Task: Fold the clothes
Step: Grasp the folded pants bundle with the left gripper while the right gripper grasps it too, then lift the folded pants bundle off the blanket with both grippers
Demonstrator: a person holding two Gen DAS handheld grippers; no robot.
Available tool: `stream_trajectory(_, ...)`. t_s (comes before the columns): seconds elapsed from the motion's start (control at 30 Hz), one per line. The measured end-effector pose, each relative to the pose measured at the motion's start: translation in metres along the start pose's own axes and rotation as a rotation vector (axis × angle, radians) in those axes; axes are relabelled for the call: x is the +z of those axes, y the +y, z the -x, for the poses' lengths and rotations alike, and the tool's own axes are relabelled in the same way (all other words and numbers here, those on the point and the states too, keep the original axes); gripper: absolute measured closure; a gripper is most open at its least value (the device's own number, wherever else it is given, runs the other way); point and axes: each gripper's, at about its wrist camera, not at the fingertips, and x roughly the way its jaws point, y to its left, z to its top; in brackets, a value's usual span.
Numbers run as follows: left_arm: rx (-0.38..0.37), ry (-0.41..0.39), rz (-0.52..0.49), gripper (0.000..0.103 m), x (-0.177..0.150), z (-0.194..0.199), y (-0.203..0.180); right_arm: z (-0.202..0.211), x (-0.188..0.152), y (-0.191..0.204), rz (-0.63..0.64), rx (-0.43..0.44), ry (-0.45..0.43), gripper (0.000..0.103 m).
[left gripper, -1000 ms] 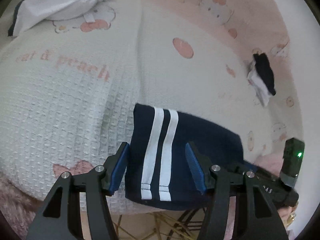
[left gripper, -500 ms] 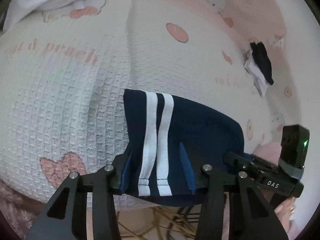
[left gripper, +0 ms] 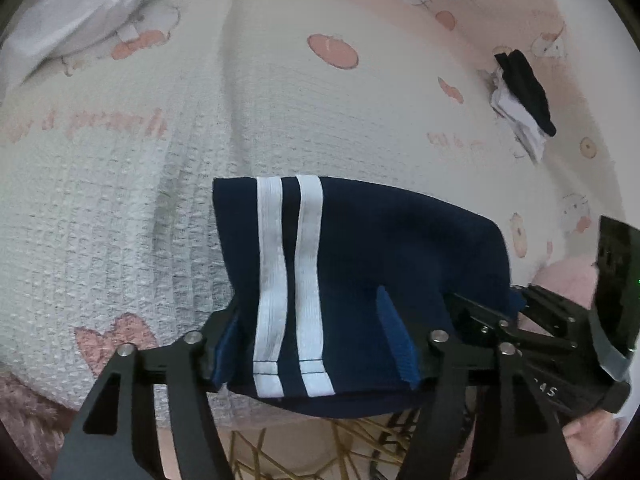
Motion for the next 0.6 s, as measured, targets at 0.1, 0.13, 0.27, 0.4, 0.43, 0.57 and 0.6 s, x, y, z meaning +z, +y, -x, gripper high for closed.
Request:
stream_trajectory(0.1, 0.012, -0.029, -0.031, 0.061, -0.003, 0.007, -0.005, -0.006, 0.007, 0.016, 0.044, -0.025, -0.008, 0.065)
stream_trajectory(0.13, 0.022, -0.035, -0.045, 0.062, -0.003, 0.006, -0.008, -0.007, 0.007, 0.018, 0.052, -0.032, -0.009, 0.065)
stream_trajectory(0.27, 0.017, -0.018, -0.049, 0.061, -0.002, 0.000, -0.008, -0.011, 0.012, 0.015, 0.014, -0.021, 0.006, 0.052)
stream_trajectory(0.4, -0.041, -0.003, -0.001, 0.056, 0.001, -0.002, 0.005, -0.014, 0.016, 0.009, -0.014, -0.001, 0.021, 0.045)
stream_trajectory(0.43, -0.035, -0.007, -0.010, 0.057, 0.000, -0.002, 0.004, -0.014, 0.016, 0.009, -0.011, 0.003, 0.022, 0.046)
stream_trajectory(0.57, 0.011, -0.031, -0.053, 0.059, -0.003, -0.001, -0.005, -0.013, 0.017, 0.023, 0.061, -0.023, 0.002, 0.061)
stream_trajectory(0.6, 0.017, -0.036, -0.056, 0.060, -0.003, -0.001, -0.006, -0.012, 0.016, 0.026, 0.078, -0.034, -0.003, 0.063)
